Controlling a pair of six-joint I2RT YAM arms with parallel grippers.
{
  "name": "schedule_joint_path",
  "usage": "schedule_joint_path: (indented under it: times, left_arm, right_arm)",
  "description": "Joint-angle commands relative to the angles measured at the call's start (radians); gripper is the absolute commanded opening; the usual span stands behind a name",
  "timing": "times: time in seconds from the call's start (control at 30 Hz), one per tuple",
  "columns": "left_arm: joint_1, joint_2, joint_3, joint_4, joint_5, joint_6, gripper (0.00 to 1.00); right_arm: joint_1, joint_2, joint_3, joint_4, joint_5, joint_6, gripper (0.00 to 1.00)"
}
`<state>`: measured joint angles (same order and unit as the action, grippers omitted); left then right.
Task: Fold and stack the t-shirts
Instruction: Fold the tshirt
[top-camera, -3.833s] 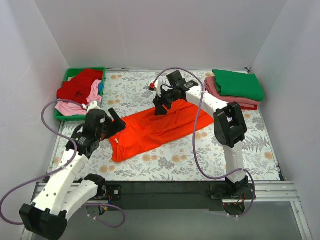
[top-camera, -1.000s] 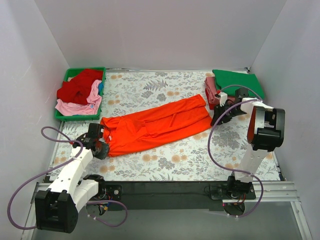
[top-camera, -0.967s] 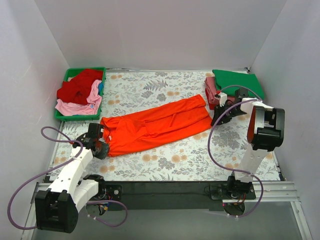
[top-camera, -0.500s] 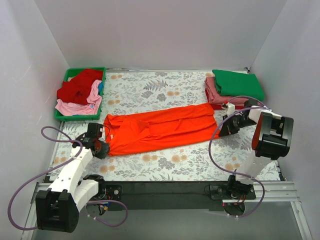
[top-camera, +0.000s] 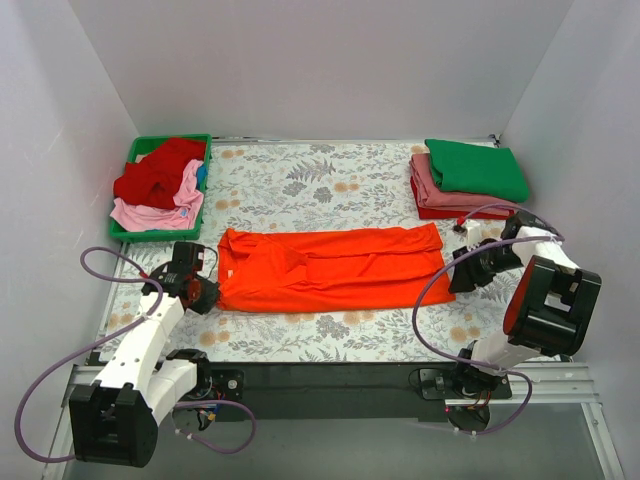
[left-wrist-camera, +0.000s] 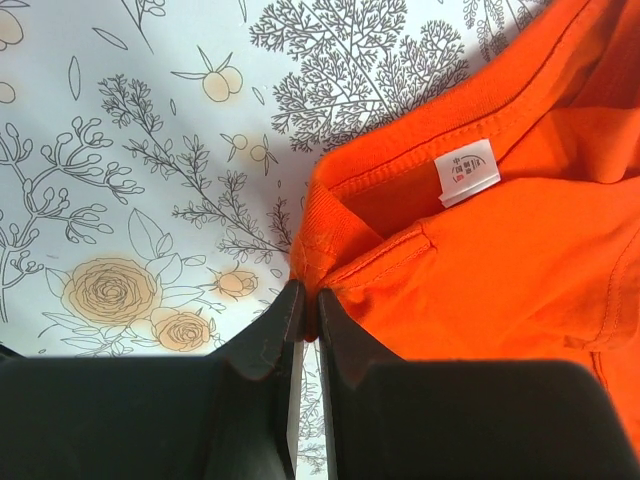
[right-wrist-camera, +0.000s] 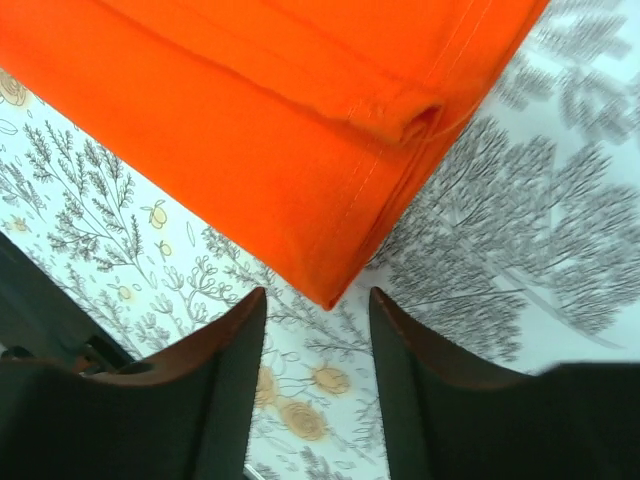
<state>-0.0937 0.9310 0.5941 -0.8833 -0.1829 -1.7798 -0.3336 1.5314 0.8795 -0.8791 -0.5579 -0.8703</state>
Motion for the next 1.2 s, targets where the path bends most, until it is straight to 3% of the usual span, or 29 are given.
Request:
schedule_joint_path:
  times: [0.0, 0.17, 0.4, 0.87, 1.17]
  left_arm:
    - [0.006, -0.017, 0.035, -0.013, 0.003, 0.02, 0.02]
    - [0.006, -0.032, 0.065, -0.046, -0.006, 0.025, 0.09]
    - [0.008, -0.06, 0.052, -0.048, -0.001, 0.019, 0.1]
    - [0.008, -0.061, 0.03, -0.031, 0.017, 0.017, 0.1]
    - [0.006, -0.057, 0.029, -0.028, 0.02, 0.022, 0.1]
  right_arm:
    - [-0.004, -0.025, 0.117, -0.032, -0.057, -0.084, 0.54]
    - [0.04, 0.05, 0.207, -0.052, -0.123, -0.18, 0.57]
    - [0.154, 0.091, 0.185, -0.052, -0.126, -0.334, 0.57]
    - [0.197, 0.205, 0.243, -0.026, -0.053, -0.34, 0.52]
    - [0.208, 0.239, 0.28, 0.005, -0.05, -0.288, 0.25]
